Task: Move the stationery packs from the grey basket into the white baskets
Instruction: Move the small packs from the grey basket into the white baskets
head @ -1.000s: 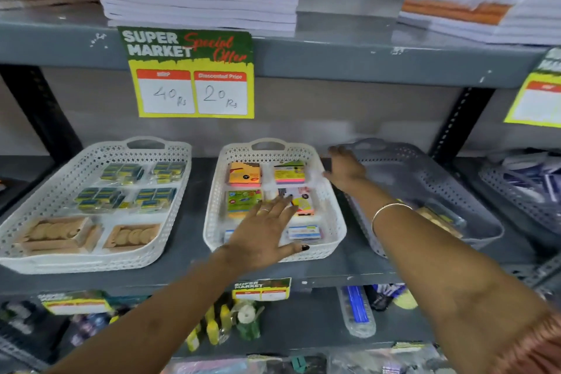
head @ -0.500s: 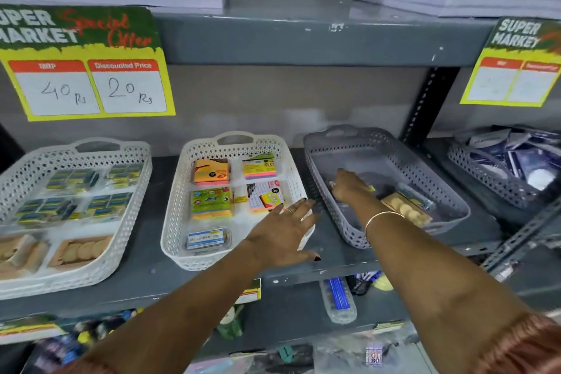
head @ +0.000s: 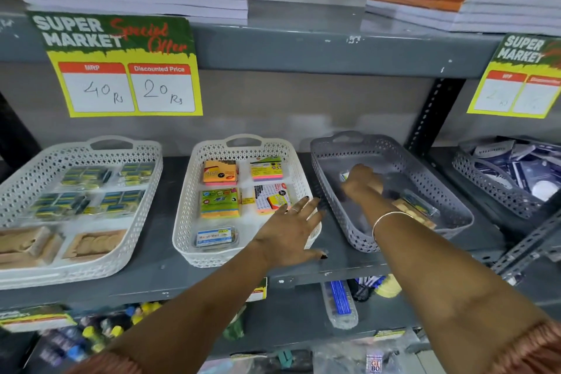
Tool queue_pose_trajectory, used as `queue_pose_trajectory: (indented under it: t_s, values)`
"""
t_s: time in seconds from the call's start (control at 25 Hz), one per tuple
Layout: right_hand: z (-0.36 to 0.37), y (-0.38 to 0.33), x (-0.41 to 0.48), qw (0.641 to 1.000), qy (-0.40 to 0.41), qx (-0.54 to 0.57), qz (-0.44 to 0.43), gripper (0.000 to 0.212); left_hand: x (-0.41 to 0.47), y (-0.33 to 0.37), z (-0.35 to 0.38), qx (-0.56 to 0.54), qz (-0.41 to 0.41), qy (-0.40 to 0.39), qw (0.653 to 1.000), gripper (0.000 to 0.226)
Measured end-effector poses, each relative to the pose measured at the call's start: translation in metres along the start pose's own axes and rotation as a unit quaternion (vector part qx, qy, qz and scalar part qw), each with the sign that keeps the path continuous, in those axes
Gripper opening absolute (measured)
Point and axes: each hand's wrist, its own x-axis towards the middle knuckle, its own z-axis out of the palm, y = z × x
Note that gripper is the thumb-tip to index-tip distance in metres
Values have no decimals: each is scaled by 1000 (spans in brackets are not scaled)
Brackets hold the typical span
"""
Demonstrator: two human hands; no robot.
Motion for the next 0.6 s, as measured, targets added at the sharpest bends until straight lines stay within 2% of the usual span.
queue_pose_trajectory:
  t_s: [0.2,0.24,0.32,0.4,0.48,0.6]
  values:
    - [-28,-26,-14,998,16,-20,-56,48,-31,-20,-3,-20,-96,42,994,79]
    - [-30,-36,-21,997,17,-11,-79,52,-44,-30,-1,-22,-118,52,991,82]
    - [-29,-54,-35,988,9,8,-157,56,-68,-45,3,-26,-155,67,985,106]
    - [-23,-72,-54,968,-37,3,-249,52,-87,-53,8,-26,-190,66,979,125]
    - [-13,-83,-74,941,-116,-32,-315,47,-98,-57,13,-37,-219,66,973,132]
    - [4,-87,-97,916,-190,-72,-346,47,-107,-59,19,-34,-237,65,969,132]
